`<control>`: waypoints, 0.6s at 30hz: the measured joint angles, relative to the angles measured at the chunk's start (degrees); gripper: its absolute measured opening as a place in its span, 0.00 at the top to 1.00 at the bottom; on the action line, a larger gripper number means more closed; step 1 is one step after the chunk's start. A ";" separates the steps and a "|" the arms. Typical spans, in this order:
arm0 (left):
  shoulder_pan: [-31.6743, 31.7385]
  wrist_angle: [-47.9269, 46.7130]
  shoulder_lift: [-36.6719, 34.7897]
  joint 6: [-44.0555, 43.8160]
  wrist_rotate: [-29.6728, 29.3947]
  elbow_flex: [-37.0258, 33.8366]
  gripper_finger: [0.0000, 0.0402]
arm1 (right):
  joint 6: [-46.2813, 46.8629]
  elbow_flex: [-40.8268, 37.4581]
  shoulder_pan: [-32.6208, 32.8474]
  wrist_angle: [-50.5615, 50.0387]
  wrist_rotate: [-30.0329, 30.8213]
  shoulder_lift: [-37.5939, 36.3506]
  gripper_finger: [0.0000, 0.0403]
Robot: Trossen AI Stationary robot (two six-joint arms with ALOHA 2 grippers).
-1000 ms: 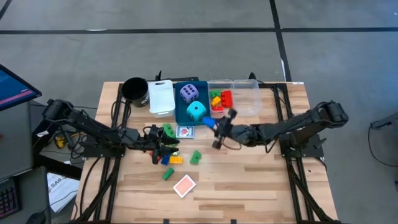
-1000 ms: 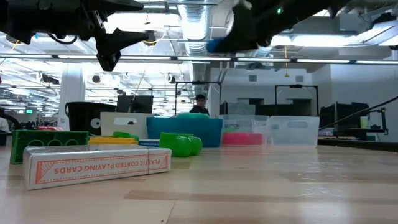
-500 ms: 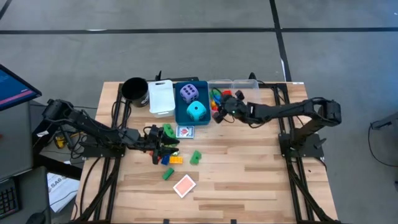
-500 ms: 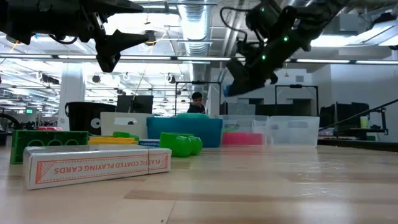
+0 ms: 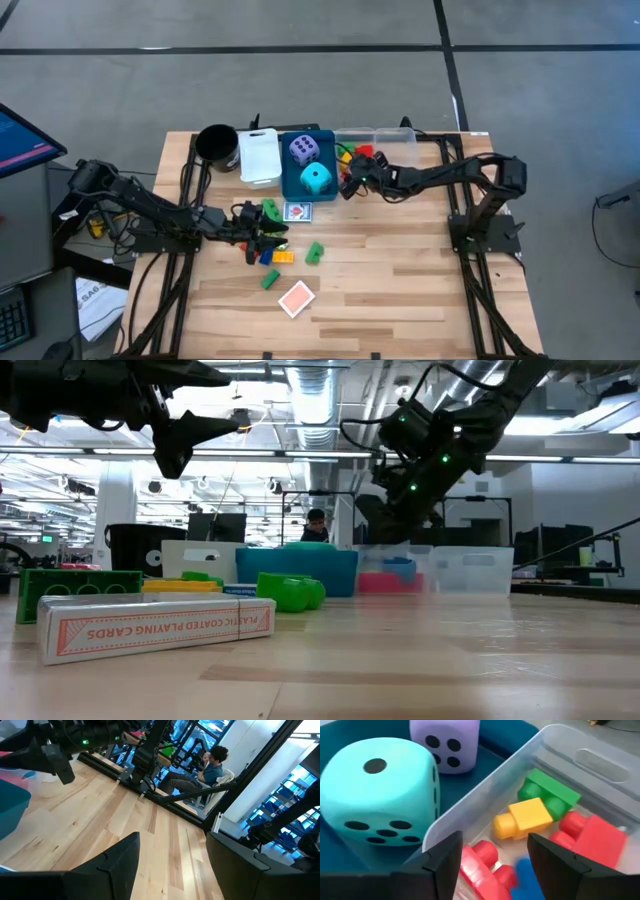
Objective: Pick & Place Toys
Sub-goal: Put the green 2 stud game piece into the left transparent bin
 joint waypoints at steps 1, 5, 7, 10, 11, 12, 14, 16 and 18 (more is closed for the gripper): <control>0.00 0.00 -0.01 0.04 0.00 0.00 0.44 | -0.44 -0.11 0.24 0.22 -0.17 -0.09 0.44; 0.00 0.00 -0.01 0.07 0.00 0.00 0.44 | -3.39 -0.52 1.69 -0.49 -0.49 -2.32 0.43; 0.00 -0.02 -0.02 0.07 0.00 0.00 0.44 | -5.09 -0.45 2.99 0.11 -0.44 -4.58 0.43; 0.00 0.00 -0.01 0.07 0.00 0.00 0.44 | -7.09 -0.44 5.33 0.00 -0.17 -8.22 0.44; 0.00 0.00 0.00 0.07 0.00 0.00 0.44 | -7.74 -0.44 6.18 -0.07 0.20 -9.42 0.44; 0.00 0.00 0.00 0.07 0.00 0.00 0.44 | -8.53 -0.44 7.14 -0.13 1.00 -10.72 0.44; 0.00 0.00 -0.01 0.07 0.00 0.00 0.44 | -10.21 -0.40 9.09 0.02 2.64 -13.27 0.44; 0.00 0.00 0.00 0.09 0.00 0.00 0.44 | -11.67 -0.39 11.39 -0.26 3.23 -15.50 0.44; 0.00 0.00 -0.02 0.71 0.00 0.00 0.44 | -12.24 -0.39 14.23 -0.90 3.40 -17.22 0.44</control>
